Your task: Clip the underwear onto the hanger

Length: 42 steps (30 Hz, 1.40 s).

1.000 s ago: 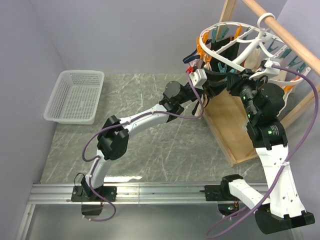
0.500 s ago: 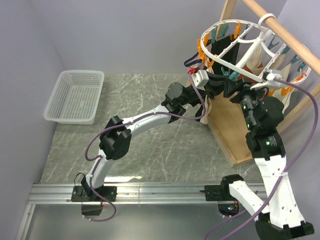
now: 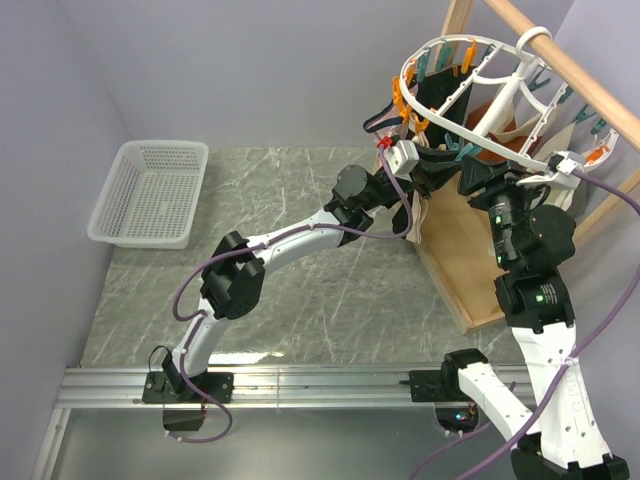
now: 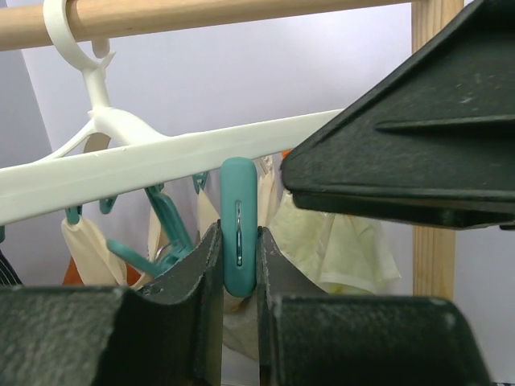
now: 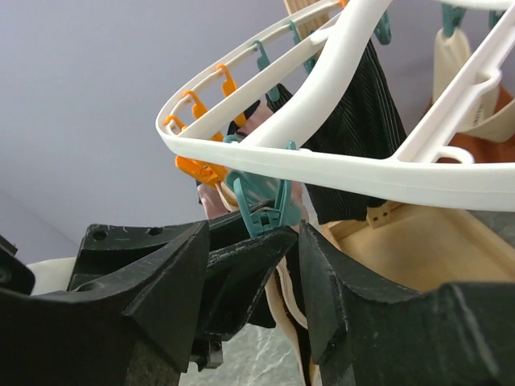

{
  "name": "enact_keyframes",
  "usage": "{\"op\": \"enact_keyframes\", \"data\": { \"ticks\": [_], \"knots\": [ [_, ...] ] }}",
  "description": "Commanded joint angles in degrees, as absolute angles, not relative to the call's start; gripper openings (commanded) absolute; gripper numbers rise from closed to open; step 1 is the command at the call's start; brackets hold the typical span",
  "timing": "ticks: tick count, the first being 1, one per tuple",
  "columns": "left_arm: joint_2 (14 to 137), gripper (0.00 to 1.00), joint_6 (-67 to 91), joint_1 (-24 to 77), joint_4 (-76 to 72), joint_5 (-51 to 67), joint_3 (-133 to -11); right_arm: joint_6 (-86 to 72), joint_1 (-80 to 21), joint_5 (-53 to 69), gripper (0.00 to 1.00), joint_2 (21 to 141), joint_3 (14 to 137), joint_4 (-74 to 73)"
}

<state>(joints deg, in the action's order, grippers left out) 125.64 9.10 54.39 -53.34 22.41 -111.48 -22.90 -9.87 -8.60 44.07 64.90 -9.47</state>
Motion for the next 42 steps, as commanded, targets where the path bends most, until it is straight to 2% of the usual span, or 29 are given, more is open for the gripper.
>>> {"op": "enact_keyframes", "data": {
  "ticks": [1,7,22,32,38,41,42],
  "knots": [
    [126.30,0.00,8.96,54.58,-55.90,22.50,-114.26,-26.63,-10.11,-8.88,0.56,45.00,64.51,-6.07],
    [125.60,0.00,10.02,54.58,-58.27,23.90,-112.68,-26.81,-10.28,-8.96,0.61,46.40,64.69,-5.45],
    [129.63,0.00,13.35,53.79,-69.86,26.54,-112.23,-23.82,-9.76,-5.36,0.55,47.90,64.42,-0.09],
    [130.43,0.00,14.77,53.70,-71.72,26.63,-112.50,-22.24,-9.32,-3.61,0.52,48.43,64.34,1.05],
    [130.17,0.00,16.17,53.53,-73.04,26.81,-111.71,-21.80,-8.70,-1.94,0.46,48.69,64.16,1.06],
    [129.99,0.00,16.70,53.52,-73.30,27.24,-111.71,-21.45,-8.44,-1.50,0.39,48.78,64.16,1.23],
    [129.99,0.00,16.79,53.44,-73.39,27.42,-111.62,-21.45,-8.35,-1.32,0.33,49.04,64.33,1.23]
  ]
}}
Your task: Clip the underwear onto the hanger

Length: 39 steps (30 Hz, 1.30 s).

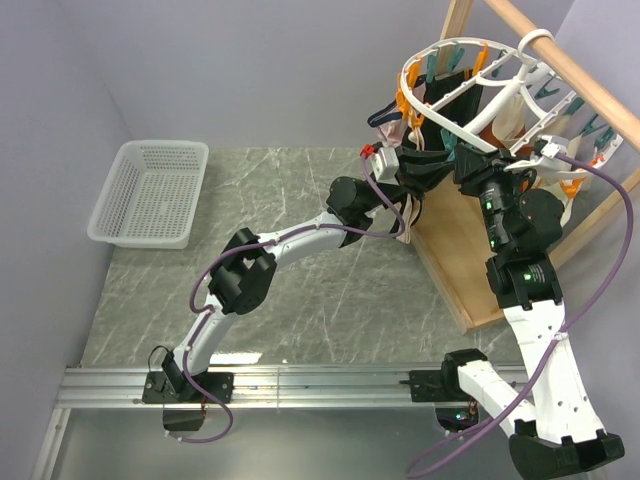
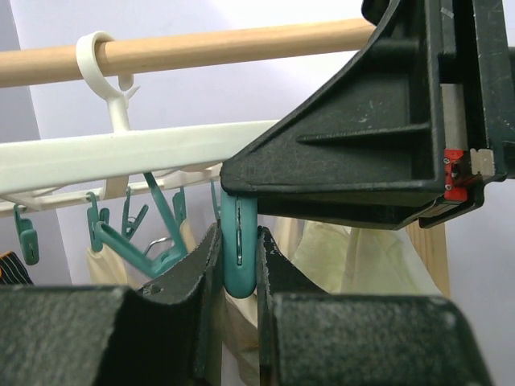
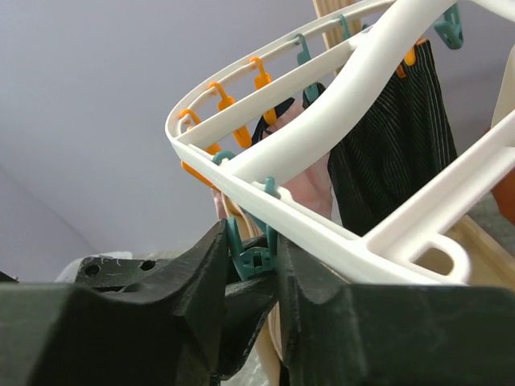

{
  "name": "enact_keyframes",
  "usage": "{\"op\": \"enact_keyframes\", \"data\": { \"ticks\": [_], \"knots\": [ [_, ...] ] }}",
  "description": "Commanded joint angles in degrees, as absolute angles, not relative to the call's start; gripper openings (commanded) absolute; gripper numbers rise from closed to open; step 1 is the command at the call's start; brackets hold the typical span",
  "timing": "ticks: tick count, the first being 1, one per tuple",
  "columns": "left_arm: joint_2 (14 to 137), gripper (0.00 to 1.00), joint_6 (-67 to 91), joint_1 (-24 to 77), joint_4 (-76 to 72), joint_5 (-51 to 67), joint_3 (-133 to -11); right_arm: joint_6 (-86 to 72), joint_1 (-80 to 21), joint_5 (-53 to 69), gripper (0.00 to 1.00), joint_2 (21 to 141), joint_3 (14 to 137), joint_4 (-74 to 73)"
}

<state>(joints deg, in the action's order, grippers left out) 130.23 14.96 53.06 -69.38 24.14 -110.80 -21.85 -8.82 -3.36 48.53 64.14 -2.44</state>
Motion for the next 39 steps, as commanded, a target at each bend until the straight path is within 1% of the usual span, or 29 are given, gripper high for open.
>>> {"op": "enact_keyframes", "data": {
  "ticks": [1,3,4,5,6,7,8,12,14,17,20,21,22,23,24,25,26,27,28,29,30,31,32,33,35,36,39],
  "knots": [
    [129.99,0.00,17.05,53.52,-73.48,27.60,-111.62,-21.53,-8.09,-0.97,0.29,49.22,64.34,1.32],
    [129.82,0.00,17.05,53.52,-73.56,28.04,-111.45,-21.53,-8.00,-0.18,0.22,49.39,64.60,1.32],
    [129.73,0.03,17.22,53.44,-73.65,28.12,-111.36,-21.36,-8.00,-0.18,0.15,49.57,64.77,1.23],
    [129.55,0.07,17.23,53.52,-73.74,28.12,-111.18,-21.18,-7.74,-0.18,0.12,49.74,64.86,1.14],
    [129.38,0.12,17.05,53.44,-73.74,28.04,-110.75,-21.18,-7.73,1.04,0.04,49.75,65.12,1.06],
    [129.20,0.23,17.05,53.44,-73.65,28.12,-110.48,-21.01,-7.73,1.05,0.01,49.83,65.21,1.05],
    [129.03,0.34,17.05,53.52,-73.48,28.21,-110.04,-20.92,-7.56,1.14,0.00,49.83,65.13,1.23],
    [127.01,0.48,16.88,53.17,-73.21,28.30,-107.24,-20.48,-7.47,0.88,0.00,49.75,65.21,1.32],
    [125.43,0.50,16.88,52.65,-73.30,28.48,-105.04,-19.95,-7.56,0.62,0.00,49.83,65.21,1.32],
    [119.90,0.54,15.65,50.98,-72.25,30.67,-97.76,-18.64,-7.47,0.18,0.00,50.10,65.74,0.97],
    [111.91,0.53,10.66,49.22,-65.94,36.46,-86.53,-17.23,-7.47,0.09,0.00,50.54,66.09,0.70],
    [107.45,0.55,6.11,48.87,-63.66,38.21,-84.14,-16.88,-7.56,-1.04,0.00,50.54,66.09,0.53],
    [105.40,0.55,4.06,47.91,-59.28,39.89,-81.94,-16.09,-7.47,-1.32,0.00,50.54,66.09,0.53],
    [103.47,0.57,1.95,47.20,-56.80,45.21,-78.87,-16.00,-7.47,-1.58,0.00,50.62,66.18,0.44],
    [100.58,0.67,-3.03,46.33,-54.08,48.40,-77.88,-15.56,-7.47,-1.49,0.00,50.62,66.27,0.44],
    [99.50,0.73,-5.86,44.49,-46.31,51.56,-77.35,-15.47,-7.47,-1.32,0.00,50.62,66.27,0.44],
    [98.62,0.75,-9.37,43.69,-41.45,57.42,-77.78,-15.38,-7.56,-1.14,0.00,50.62,66.18,0.44],
    [97.48,0.80,-18.02,42.46,-35.05,58.79,-78.57,-15.38,-7.38,-0.97,0.00,50.45,66.09,0.44],
    [97.12,0.80,-23.85,42.19,-29.06,60.02,-79.62,-15.29,-7.56,-0.79,0.00,50.36,66.01,0.44],
    [96.86,0.80,-31.82,42.19,-12.47,60.99,-82.76,-15.29,-7.47,-0.70,0.00,50.27,65.92,0.44],
    [96.86,0.81,-49.65,42.19,-4.91,60.39,-84.36,-15.38,-7.47,-0.62,0.00,50.10,65.83,0.44],
    [97.12,0.82,-57.14,42.36,0.30,59.95,-85.59,-15.38,-7.47,-0.53,0.00,50.10,65.83,0.44],
    [97.38,0.82,-63.57,42.54,11.31,59.42,-87.78,-15.38,-7.47,-0.35,0.00,50.01,65.83,0.44],
    [98.43,0.82,-75.64,42.89,15.95,57.59,-89.37,-15.55,-7.47,-0.26,0.00,50.01,65.83,-0.60],
    [100.10,0.82,-86.43,43.68,28.76,54.68,-94.27,-15.56,-7.38,-0.09,0.00,49.92,65.92,-0.88],
    [101.59,0.82,-91.53,44.46,30.83,52.67,-95.61,-15.64,-7.38,-0.17,0.00,49.92,66.00,-0.97],
    [104.40,0.82,-96.21,45.96,36.53,49.24,-100.80,-15.38,-7.47,-0.18,0.00,50.01,66.01,-1.05]
  ]
}}
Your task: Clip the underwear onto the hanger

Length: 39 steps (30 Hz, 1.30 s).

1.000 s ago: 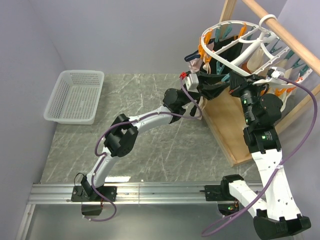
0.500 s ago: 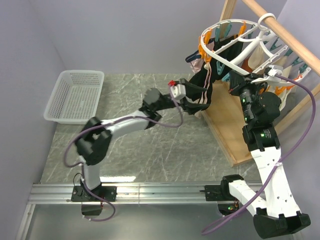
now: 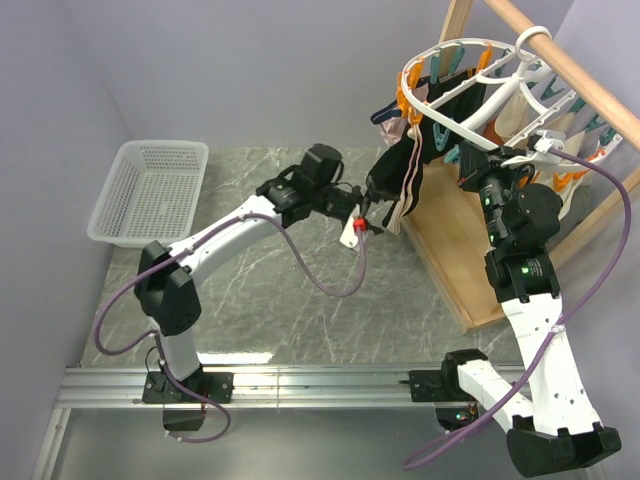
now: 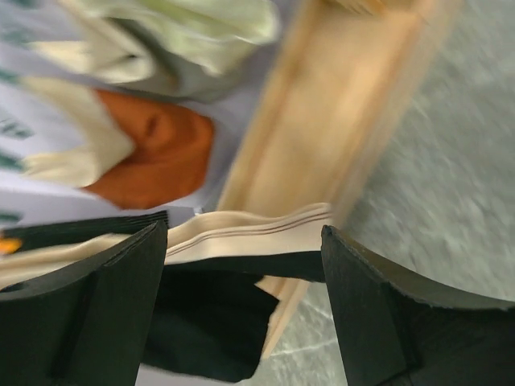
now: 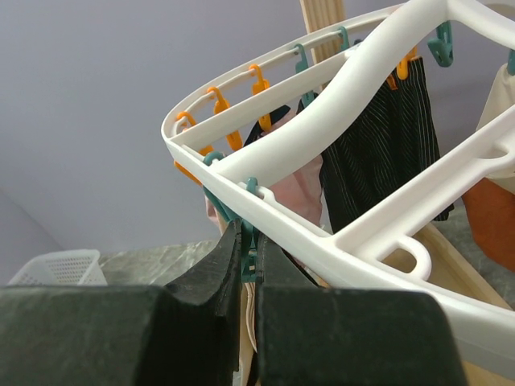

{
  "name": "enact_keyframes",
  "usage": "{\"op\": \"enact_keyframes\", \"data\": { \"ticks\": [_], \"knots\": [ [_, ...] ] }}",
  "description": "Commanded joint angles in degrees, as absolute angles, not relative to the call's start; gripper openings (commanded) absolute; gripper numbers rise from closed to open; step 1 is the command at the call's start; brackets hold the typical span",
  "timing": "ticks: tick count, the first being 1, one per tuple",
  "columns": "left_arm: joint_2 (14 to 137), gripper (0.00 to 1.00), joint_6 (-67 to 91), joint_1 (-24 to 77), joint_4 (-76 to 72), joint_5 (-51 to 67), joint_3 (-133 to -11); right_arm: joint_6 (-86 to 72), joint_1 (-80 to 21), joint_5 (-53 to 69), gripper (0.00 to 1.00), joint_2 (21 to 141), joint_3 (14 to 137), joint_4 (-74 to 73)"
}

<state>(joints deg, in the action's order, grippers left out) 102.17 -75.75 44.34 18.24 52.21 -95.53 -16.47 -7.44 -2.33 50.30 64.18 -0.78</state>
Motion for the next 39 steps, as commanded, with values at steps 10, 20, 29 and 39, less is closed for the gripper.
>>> {"op": "enact_keyframes", "data": {
  "ticks": [10,20,29,39],
  "knots": [
    [107.23,0.84,-104.23,51.15,33.33,36.05,-102.05,-12.13,-7.47,2.02,0.00,50.80,67.23,-4.12],
    [109.67,0.84,-107.31,52.03,26.34,30.15,-102.11,-9.84,-7.56,2.99,0.00,50.71,67.06,-4.75],
    [113.11,0.84,-113.90,52.20,28.04,28.57,-106.08,-9.67,-7.47,3.69,0.00,50.36,66.80,-4.75],
    [118.47,0.74,-116.19,52.65,32.87,20.83,-113.72,-9.84,-7.47,3.96,0.00,50.19,66.53,-4.48]
  ]
}}
